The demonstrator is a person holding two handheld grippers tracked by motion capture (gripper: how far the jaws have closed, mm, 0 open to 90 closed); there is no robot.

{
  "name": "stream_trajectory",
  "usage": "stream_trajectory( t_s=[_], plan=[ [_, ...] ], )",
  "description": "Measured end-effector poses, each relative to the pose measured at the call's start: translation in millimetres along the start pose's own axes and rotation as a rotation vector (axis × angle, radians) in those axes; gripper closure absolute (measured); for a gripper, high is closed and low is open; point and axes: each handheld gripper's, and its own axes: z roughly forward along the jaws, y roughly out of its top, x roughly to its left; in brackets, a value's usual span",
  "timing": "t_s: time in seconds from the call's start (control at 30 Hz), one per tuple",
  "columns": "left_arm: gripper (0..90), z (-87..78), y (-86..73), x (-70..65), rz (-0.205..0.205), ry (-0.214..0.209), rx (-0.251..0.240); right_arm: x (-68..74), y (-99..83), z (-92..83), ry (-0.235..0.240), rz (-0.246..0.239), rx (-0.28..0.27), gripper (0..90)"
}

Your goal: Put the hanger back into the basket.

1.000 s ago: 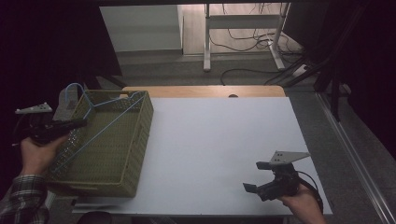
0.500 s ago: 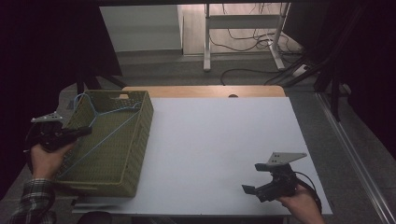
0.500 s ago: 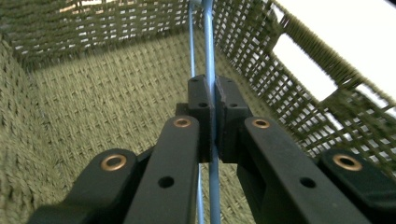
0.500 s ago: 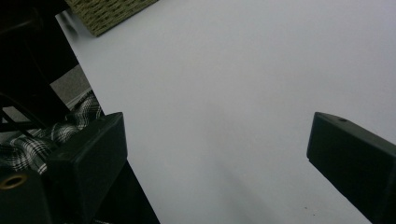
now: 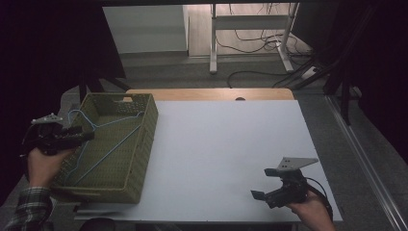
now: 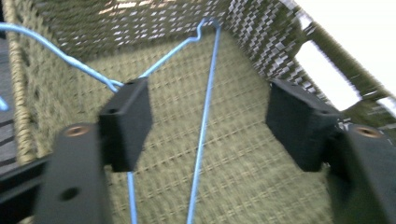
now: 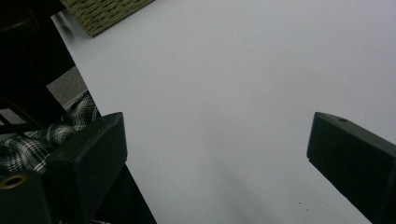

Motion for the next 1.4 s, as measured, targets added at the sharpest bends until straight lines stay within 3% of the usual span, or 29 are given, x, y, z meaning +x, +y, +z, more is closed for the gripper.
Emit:
stream_trajectory(
  t_s=[0.17, 0.43, 0.8, 1.07, 1.4],
  plan=[
    [14.1, -6.6, 3.2, -24.6, 0.038, -0.079, -0.016, -0.5, -0.4, -3.5, -0.033, -0.005, -0.022, 3.5],
    [6.6, -9.1, 3.7, -80.9, 0.119, -0.195, -0.028, -3.4, -4.9, -11.7, -0.093, 0.020, -0.059, 1.6],
    [1.2, 6.2, -18.4, -140.5, 0.190, -0.270, -0.026, -7.2, -13.8, -18.5, -0.141, 0.038, -0.070, 0.2],
    [1.0, 17.1, -39.8, -159.7, 0.205, -0.301, -0.025, -8.6, -20.3, -20.4, -0.155, 0.060, -0.076, 0.1],
    [0.3, 35.4, -59.5, -171.2, 0.260, -0.250, 0.066, -7.7, -25.8, -12.1, -0.149, 0.059, -0.042, 0.1]
  ],
)
